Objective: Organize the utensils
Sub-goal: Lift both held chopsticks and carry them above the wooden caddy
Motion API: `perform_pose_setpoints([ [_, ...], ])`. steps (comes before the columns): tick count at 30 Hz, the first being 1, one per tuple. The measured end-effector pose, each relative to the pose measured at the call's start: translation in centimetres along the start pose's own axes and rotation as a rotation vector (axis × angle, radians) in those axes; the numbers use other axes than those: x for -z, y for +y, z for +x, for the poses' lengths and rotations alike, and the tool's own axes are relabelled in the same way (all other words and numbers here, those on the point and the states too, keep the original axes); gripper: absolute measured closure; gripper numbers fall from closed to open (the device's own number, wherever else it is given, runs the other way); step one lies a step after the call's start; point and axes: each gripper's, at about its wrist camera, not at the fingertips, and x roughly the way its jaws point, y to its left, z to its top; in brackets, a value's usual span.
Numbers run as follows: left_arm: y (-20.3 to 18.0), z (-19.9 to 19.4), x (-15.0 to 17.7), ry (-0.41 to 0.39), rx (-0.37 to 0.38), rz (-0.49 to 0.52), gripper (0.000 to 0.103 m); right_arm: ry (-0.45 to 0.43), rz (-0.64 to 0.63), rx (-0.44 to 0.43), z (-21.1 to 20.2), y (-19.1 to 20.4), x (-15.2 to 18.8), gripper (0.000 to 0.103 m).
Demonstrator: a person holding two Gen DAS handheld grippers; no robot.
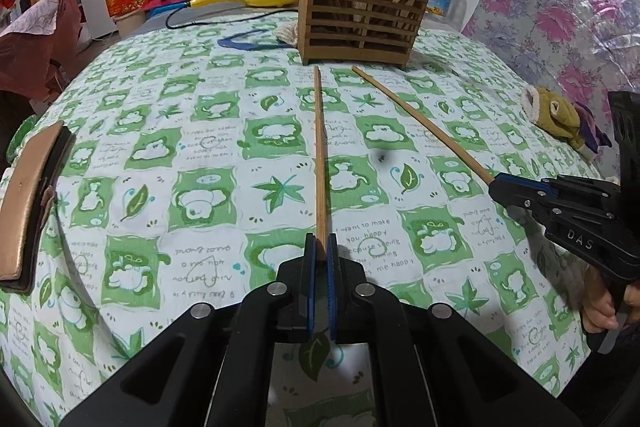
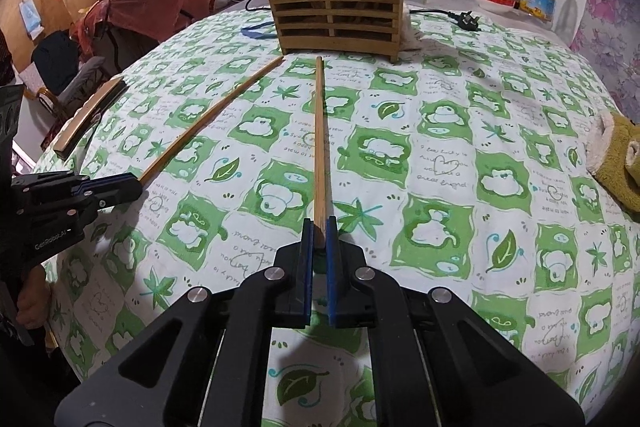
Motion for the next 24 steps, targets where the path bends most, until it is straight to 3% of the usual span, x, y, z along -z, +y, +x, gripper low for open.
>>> perform_pose_setpoints([
  [10,-1.0,-4.4,-0.4,-0.097,-0.022,-0.002,0.098,-0.116,-0.036,0.060,-4.2,1.4,1.2,0.096],
  [17,-2.8,-10.5,-2.4,-0.231,-0.035,0.037,0.098,-0.274,-0.034,0.063,-10.9,1.9,0.5,0.096],
  [24,-5.0,-14.6,-5.0,-0.291,-0.021,0.085,0.098,-0.396,-0.048,0.067,-16.5,2.4,-1.2,0.096],
])
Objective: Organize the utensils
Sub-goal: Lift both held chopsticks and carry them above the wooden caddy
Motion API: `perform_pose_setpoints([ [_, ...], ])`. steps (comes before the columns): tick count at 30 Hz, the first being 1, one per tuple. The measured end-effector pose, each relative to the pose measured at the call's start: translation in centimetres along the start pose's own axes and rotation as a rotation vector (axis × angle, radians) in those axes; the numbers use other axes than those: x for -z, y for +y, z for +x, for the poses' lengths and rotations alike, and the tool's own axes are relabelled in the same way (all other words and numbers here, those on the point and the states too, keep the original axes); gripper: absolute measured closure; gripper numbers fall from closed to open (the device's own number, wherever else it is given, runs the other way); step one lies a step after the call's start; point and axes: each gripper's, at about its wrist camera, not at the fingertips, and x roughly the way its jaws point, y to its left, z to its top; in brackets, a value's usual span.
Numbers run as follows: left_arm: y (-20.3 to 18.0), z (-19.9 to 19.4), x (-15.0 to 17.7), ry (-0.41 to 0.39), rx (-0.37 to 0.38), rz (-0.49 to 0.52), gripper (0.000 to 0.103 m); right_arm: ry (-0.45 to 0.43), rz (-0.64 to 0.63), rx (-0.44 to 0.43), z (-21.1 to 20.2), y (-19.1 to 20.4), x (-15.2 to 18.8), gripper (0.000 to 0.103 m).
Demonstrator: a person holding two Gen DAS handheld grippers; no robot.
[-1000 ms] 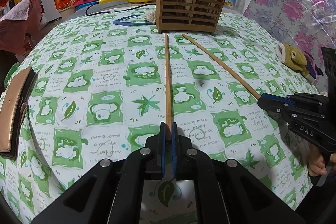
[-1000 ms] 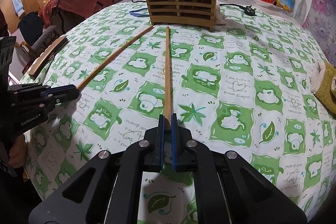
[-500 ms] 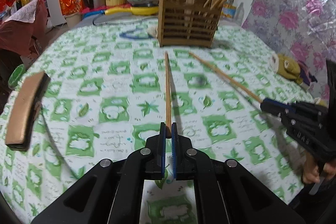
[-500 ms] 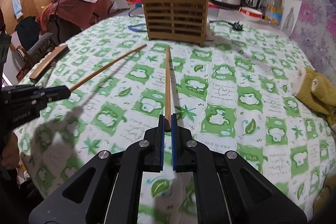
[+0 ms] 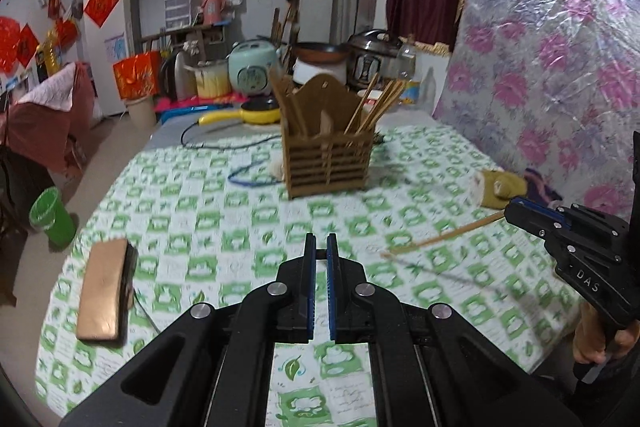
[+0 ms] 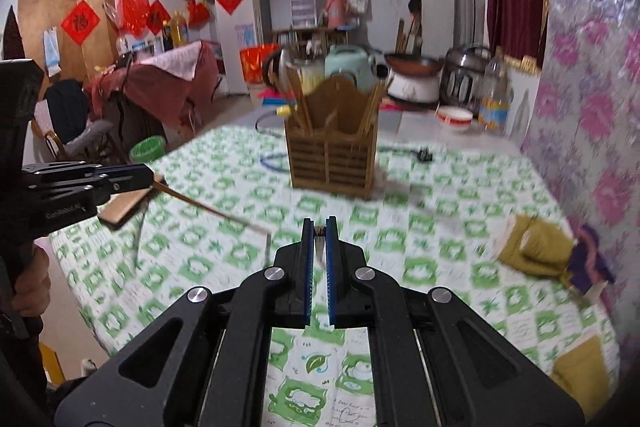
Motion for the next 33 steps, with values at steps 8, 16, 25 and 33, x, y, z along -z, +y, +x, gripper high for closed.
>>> perform_pose_setpoints([
  [8,-1.2,-0.8,-3.6,-0.010,0.045,0.024,0.098,-0.043,0.004,-0.009,-1.7,-0.9,-3.0,0.096],
  [16,-1.9,0.1,-7.8,-0.022,0.060,0.052,0.098,-0.048,0.019,-0.032,-0.2,-1.5,-6.1,0.096],
  [25,-1.4,0.8,-17.7,-0.122,0.069,0.024,0.098,-0.112,0.023,-0.025,1.8,-2.3,-14.1,0.096],
  [33,-0.2,4.4,-25.0,-0.197,0.035,-0.011,0.098,-0.179,0.047,0.001,5.9,-3.2,-22.0,0.096],
])
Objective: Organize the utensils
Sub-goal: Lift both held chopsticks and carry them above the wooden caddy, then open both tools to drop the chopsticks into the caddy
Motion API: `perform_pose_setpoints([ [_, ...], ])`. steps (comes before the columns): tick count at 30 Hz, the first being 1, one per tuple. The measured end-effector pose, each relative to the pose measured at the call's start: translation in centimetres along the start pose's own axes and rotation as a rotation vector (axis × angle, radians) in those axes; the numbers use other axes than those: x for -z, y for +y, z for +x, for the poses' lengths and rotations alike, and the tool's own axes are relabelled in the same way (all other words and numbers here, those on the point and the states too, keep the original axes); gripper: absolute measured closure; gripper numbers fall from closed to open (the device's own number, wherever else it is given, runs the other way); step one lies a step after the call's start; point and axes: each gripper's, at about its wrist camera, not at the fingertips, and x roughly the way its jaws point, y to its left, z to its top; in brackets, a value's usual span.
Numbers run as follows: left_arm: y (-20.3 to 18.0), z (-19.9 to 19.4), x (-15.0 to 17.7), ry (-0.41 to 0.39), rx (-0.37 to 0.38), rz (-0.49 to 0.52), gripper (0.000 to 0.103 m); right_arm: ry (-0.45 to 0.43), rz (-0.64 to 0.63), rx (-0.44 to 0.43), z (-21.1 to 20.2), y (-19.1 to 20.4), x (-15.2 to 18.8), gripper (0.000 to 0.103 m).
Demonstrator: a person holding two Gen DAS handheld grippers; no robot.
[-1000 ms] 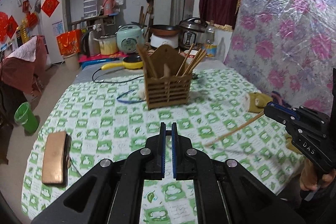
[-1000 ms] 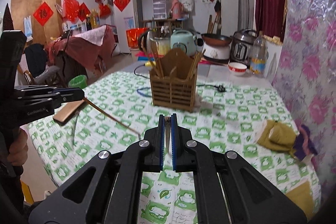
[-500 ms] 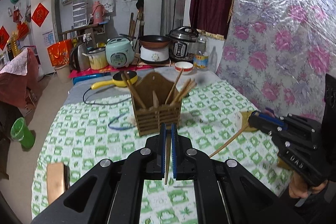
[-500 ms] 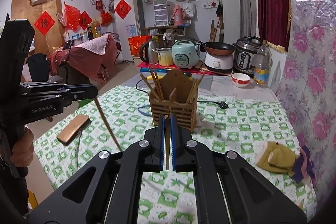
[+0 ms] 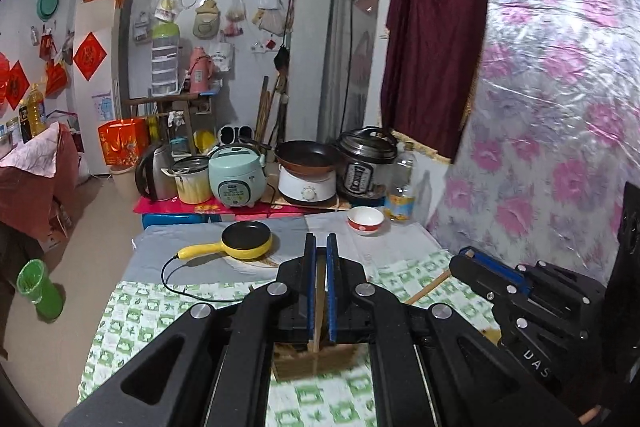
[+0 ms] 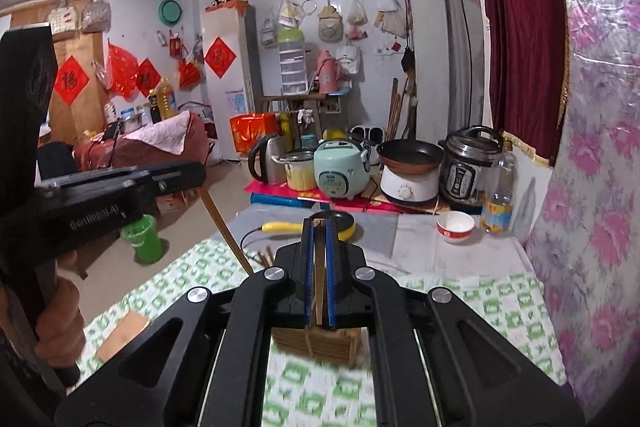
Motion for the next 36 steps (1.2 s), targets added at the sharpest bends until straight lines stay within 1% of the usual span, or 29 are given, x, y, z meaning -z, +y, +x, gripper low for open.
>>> perform_pose_setpoints([
  [2,0.7,2.1,0.2,0.023,0.000,-0.008,0.098,0.010,0.007,0.002,1.8,-0.3,-0.2,0.096],
  [4,1.6,4.5,1.0,0.054,-0.001,-0.025,0.098,0.039,0.015,0.011,4.4,-0.9,0.5,0.096],
  [6,2.5,7.5,2.8,0.100,-0.008,-0.042,0.097,0.090,0.024,0.025,7.1,-1.3,2.1,0.095],
  [7,3.1,8.5,3.6,0.120,-0.019,-0.050,0.095,0.129,0.020,0.030,8.6,-1.4,3.0,0.093],
  [9,3.9,10.5,5.1,0.181,-0.027,-0.063,0.091,0.213,0.019,0.044,11.2,-1.9,4.9,0.092],
  [11,4.6,10.6,5.7,0.193,-0.026,-0.072,0.089,0.219,0.039,0.035,11.3,-2.5,5.6,0.092],
  [12,4.8,10.1,5.7,0.185,-0.036,-0.069,0.083,0.202,0.037,0.031,10.7,-2.5,5.3,0.091],
  [13,4.9,9.4,5.7,0.169,-0.049,-0.065,0.070,0.174,0.028,0.037,9.6,-2.3,4.8,0.089],
  [14,4.9,8.7,5.5,0.148,-0.061,-0.064,0.062,0.149,0.016,0.043,8.6,-2.1,4.3,0.085],
  [15,4.8,7.6,5.2,0.119,-0.072,-0.061,0.050,0.129,0.005,0.048,7.7,-1.9,3.9,0.082],
  [16,4.7,6.5,5.1,0.095,-0.078,-0.057,0.043,0.115,-0.004,0.052,6.9,-1.6,3.8,0.081],
  [18,4.5,4.4,4.8,0.063,-0.088,-0.054,0.038,0.094,-0.017,0.054,5.5,-1.2,3.4,0.076],
  [22,3.8,1.1,4.8,0.047,-0.094,-0.064,0.034,0.071,-0.014,0.053,2.6,-0.3,3.7,0.072],
  [24,3.4,-0.8,5.1,0.031,-0.114,-0.057,0.031,0.058,-0.003,0.048,1.0,-0.1,3.9,0.067],
  [26,3.0,-2.5,5.4,0.013,-0.131,-0.053,0.027,0.038,0.000,0.055,-0.9,0.2,4.2,0.059],
  [27,2.9,-3.4,5.5,0.003,-0.137,-0.055,0.023,0.029,0.000,0.058,-1.5,0.3,4.3,0.055],
  [30,2.4,-6.6,6.0,-0.039,-0.146,-0.063,0.016,-0.008,-0.003,0.071,-4.4,0.7,4.6,0.049],
  [33,1.6,-9.5,6.5,-0.082,-0.178,-0.069,0.006,-0.044,0.002,0.077,-7.0,1.1,4.9,0.037],
  [34,1.3,-10.2,6.7,-0.092,-0.187,-0.070,0.006,-0.059,0.004,0.081,-8.0,1.3,5.1,0.035],
  [35,1.1,-10.9,6.9,-0.100,-0.193,-0.068,0.006,-0.076,0.005,0.087,-9.1,1.5,5.3,0.031],
  [36,0.8,-11.8,7.4,-0.107,-0.197,-0.066,0.006,-0.087,0.005,0.090,-9.8,1.6,5.5,0.030],
])
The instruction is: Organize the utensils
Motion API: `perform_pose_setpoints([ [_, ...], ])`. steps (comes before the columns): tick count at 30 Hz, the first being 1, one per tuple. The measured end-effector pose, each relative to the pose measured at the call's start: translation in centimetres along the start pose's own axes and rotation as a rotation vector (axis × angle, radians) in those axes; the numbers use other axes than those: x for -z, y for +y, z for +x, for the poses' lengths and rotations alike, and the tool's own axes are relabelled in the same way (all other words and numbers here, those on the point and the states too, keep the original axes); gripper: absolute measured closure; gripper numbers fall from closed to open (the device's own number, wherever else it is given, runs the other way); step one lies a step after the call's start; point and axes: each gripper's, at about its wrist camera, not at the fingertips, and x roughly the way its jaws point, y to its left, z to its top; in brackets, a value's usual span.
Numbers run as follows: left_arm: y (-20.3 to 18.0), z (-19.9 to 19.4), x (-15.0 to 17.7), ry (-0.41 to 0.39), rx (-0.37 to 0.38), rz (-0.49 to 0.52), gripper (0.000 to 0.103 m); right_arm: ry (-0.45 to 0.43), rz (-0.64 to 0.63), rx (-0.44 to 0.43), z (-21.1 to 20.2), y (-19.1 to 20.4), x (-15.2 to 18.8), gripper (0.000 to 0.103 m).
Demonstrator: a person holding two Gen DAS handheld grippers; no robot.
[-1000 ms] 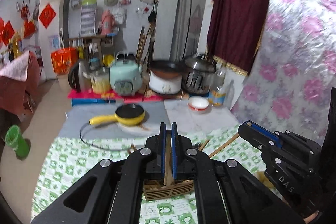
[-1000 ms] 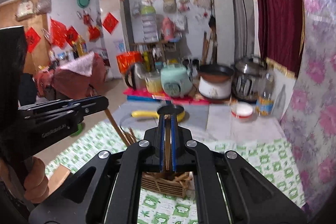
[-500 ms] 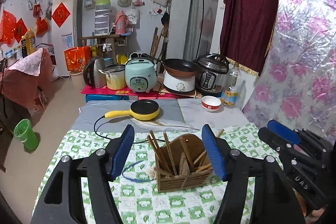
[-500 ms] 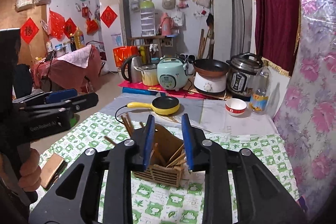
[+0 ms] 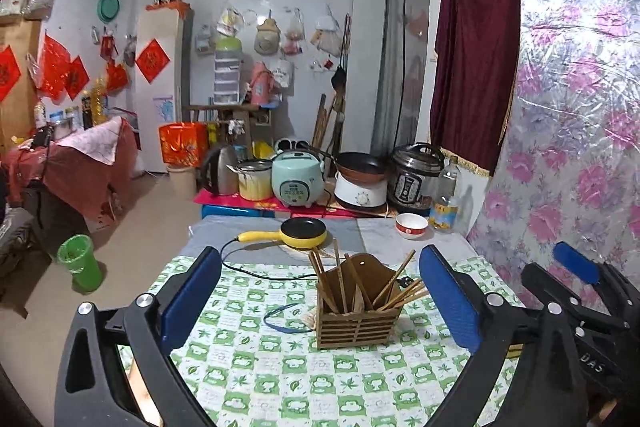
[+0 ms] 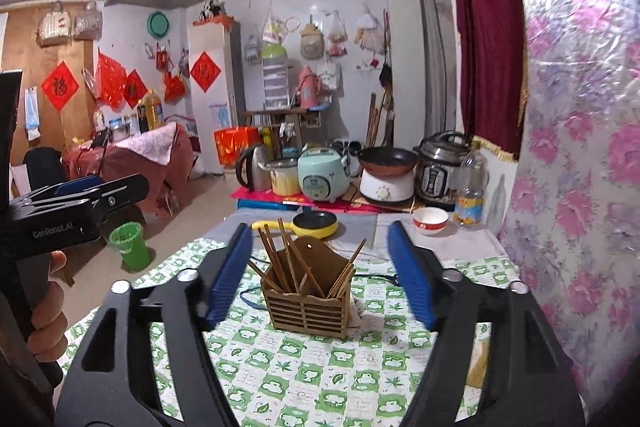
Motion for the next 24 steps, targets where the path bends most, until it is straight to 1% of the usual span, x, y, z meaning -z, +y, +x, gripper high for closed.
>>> perform_pose_setpoints([
  [6,-0.7,-3.9,2.4,-0.023,0.004,0.005,0.006,-0.056,0.003,0.011,-4.6,0.6,1.8,0.024],
  [10,-1.5,-5.9,5.1,-0.054,-0.026,0.029,0.006,-0.087,0.007,0.029,-7.0,0.5,3.8,0.020],
  [12,-1.7,-6.3,6.3,-0.062,-0.041,0.037,0.006,-0.096,0.008,0.044,-7.4,0.3,4.8,0.018],
  [15,-2.0,-6.0,7.6,-0.059,-0.051,0.047,0.006,-0.091,0.011,0.058,-7.6,-0.2,6.2,0.017],
  [17,-2.2,-5.1,8.4,-0.046,-0.057,0.059,0.006,-0.082,0.013,0.066,-7.2,-0.4,6.8,0.017],
  [20,-2.6,-3.5,9.4,-0.033,-0.070,0.075,0.006,-0.056,0.035,0.071,-5.8,-1.3,7.7,0.017],
  [24,-3.0,-0.7,10.5,-0.007,-0.091,0.096,0.006,0.003,0.073,0.069,-2.7,-2.3,9.1,0.017],
])
